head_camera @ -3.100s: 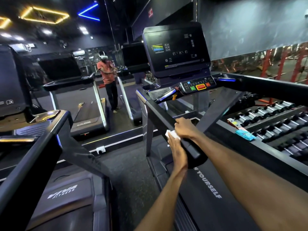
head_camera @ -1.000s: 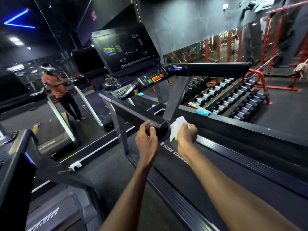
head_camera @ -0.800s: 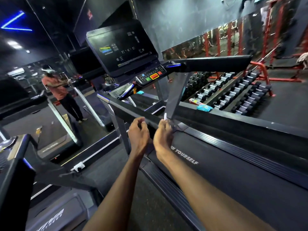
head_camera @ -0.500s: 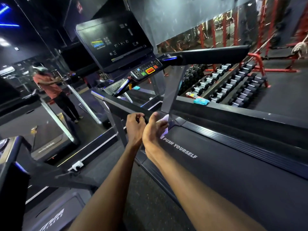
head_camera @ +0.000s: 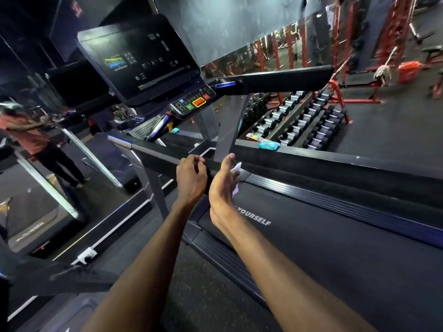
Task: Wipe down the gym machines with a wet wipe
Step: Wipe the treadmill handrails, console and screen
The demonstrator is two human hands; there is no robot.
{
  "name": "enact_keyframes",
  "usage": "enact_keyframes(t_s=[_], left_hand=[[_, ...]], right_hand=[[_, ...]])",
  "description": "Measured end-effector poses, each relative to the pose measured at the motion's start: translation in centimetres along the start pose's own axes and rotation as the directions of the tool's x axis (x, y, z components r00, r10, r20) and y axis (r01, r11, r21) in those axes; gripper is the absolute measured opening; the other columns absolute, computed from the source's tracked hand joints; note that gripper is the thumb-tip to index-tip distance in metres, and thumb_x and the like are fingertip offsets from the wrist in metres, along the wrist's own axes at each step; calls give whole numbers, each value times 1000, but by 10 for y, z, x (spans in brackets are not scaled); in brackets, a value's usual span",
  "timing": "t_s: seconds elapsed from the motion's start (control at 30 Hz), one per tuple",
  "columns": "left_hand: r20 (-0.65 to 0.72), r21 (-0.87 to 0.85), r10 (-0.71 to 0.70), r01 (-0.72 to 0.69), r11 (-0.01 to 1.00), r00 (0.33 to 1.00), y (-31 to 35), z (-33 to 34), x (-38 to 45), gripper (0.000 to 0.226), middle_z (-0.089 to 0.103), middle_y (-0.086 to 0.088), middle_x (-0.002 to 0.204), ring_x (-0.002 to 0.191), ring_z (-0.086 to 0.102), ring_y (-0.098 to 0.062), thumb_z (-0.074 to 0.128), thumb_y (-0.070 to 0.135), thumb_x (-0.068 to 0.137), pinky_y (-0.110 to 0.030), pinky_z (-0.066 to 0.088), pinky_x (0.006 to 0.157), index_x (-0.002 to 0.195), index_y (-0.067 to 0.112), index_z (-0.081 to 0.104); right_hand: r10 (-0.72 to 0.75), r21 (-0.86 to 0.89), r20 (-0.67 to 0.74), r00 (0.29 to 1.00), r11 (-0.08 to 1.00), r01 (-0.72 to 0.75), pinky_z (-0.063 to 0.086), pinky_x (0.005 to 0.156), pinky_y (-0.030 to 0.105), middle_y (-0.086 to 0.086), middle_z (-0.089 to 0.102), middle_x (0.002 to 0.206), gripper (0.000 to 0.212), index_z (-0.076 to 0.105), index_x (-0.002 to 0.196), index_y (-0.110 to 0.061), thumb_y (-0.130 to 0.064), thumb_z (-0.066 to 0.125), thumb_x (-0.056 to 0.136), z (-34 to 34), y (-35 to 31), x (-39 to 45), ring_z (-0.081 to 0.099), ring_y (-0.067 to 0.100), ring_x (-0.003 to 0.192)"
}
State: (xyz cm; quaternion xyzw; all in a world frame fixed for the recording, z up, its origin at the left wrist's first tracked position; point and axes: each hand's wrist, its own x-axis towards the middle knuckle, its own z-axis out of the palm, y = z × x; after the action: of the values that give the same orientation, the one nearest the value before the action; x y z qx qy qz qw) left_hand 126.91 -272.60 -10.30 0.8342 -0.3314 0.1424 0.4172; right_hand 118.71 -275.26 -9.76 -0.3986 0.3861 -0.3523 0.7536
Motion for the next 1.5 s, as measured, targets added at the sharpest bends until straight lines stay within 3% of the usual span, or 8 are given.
enact_keyframes(t_s=[0.2,0.33,0.47,0.7,0.9,1.1,1.23,1.5], left_hand=[[0,-97,-15,15,995,1000,-6,-1,0,13,61,-7,97,84,55,-19,56,14,94,-30,43,83,98,13,68],[-6,-279,-45,42,959,999,-19,1,-6,13,64,-9,95,80,54,-12,58,17,94,-31,47,81,102,18,69],[6,-365,-127,120,923,992,-21,2,-9,15,66,-9,98,83,56,-12,58,19,94,-32,49,82,105,17,69],[105,-533,-479,456,713,871,-74,2,-22,22,63,-6,78,73,59,-33,56,32,84,-40,43,70,88,14,67],[640,-522,-584,840,146,500,-70,20,-67,71,62,-12,72,56,54,-21,19,59,102,-28,40,57,78,7,62],[699,-666,-504,717,-204,507,-20,39,-63,84,71,-11,107,90,66,-29,13,73,94,-33,53,78,102,12,70],[715,-698,-445,587,-410,539,-10,31,-53,78,54,6,133,122,53,-14,6,70,95,-41,26,118,118,25,65],[728,-682,-491,582,-444,478,-6,27,-36,74,66,-13,123,120,60,-36,6,55,100,-43,43,105,124,21,67]], right_hand=[[180,412,46,983,893,-183,54,93,44,15,66,125,80,61,126,-17,-81,34,87,-10,7,8,66,32,110],[190,541,140,972,807,-236,51,99,47,13,71,117,77,66,122,-15,-75,30,93,-29,7,12,67,32,108],[338,575,208,918,717,-394,40,63,29,15,68,94,74,65,101,-12,-77,33,91,-23,16,5,58,27,76],[379,682,310,872,550,-482,51,83,33,18,65,116,82,63,114,-7,-79,31,89,-29,32,17,62,34,98],[436,609,272,858,612,-504,42,110,41,21,65,122,93,56,135,-3,-80,31,89,-18,39,15,56,35,122],[459,199,144,877,854,-480,47,61,32,11,70,74,79,68,94,-10,-73,21,96,-29,38,32,64,28,71],[327,-151,35,944,936,-318,32,52,28,0,51,77,55,55,105,-16,-61,23,102,-49,24,47,42,12,59],[-72,-493,212,975,853,171,42,69,31,4,68,93,27,67,85,-12,-32,52,97,-10,-53,78,57,19,79]])
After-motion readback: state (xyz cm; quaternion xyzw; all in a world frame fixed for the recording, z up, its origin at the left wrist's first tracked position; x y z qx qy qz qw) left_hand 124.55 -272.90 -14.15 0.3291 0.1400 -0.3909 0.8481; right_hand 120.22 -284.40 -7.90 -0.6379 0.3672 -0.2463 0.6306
